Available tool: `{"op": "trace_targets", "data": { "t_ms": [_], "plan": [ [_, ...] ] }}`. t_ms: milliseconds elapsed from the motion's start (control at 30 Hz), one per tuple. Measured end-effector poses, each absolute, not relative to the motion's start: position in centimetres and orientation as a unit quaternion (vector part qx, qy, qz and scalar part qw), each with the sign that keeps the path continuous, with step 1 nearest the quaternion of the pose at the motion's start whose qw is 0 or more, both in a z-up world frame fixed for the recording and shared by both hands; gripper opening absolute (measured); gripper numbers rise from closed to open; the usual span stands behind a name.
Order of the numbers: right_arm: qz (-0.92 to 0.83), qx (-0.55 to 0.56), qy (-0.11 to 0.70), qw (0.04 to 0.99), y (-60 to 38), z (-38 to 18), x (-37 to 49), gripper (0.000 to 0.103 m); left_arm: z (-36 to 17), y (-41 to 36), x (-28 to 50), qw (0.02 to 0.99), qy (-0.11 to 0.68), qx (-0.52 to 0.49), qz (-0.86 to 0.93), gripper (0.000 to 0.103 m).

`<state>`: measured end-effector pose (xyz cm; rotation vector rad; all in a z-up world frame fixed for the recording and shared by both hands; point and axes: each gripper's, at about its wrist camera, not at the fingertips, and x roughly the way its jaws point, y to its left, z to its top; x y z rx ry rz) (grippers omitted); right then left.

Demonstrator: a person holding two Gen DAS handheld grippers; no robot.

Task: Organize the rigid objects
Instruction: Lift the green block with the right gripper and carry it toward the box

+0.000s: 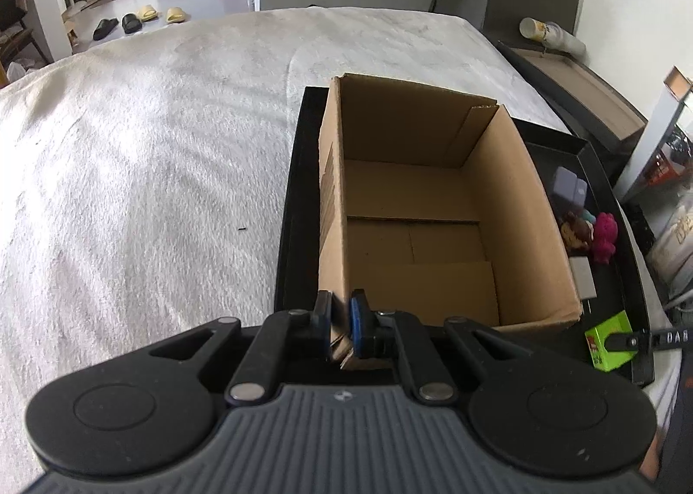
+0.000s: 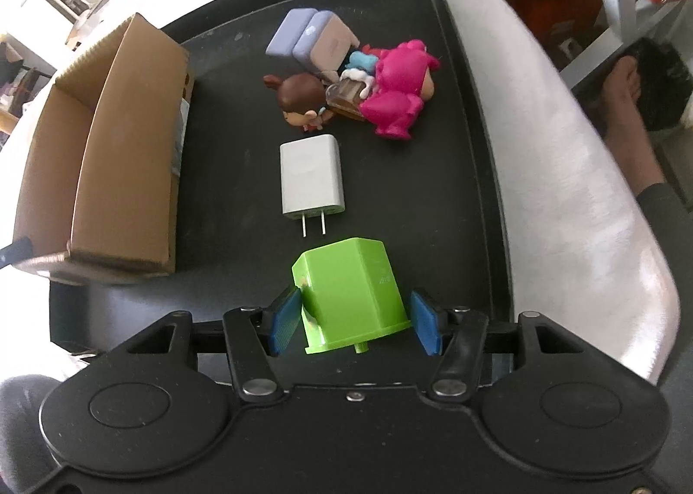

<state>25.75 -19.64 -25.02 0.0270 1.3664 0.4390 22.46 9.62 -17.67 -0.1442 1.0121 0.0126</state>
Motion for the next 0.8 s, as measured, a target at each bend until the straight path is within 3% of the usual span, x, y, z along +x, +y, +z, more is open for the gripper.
{"op": "trace_targets", "data": {
  "t_ms": [533, 800],
  "plan": [
    [0.248, -0.006, 0.653, 0.715, -18.4, -26.3, 27.6, 0.05, -17.9, 10.5, 20.5, 0.878, 0.471, -0.085, 0.0, 0.008],
    [0.258, -0.008, 0.633, 0.73, -17.9, -24.2, 27.9, 0.05, -18.1, 10.5, 19.5, 0.892, 0.445, -0.081, 0.013, 0.008]
  ]
}}
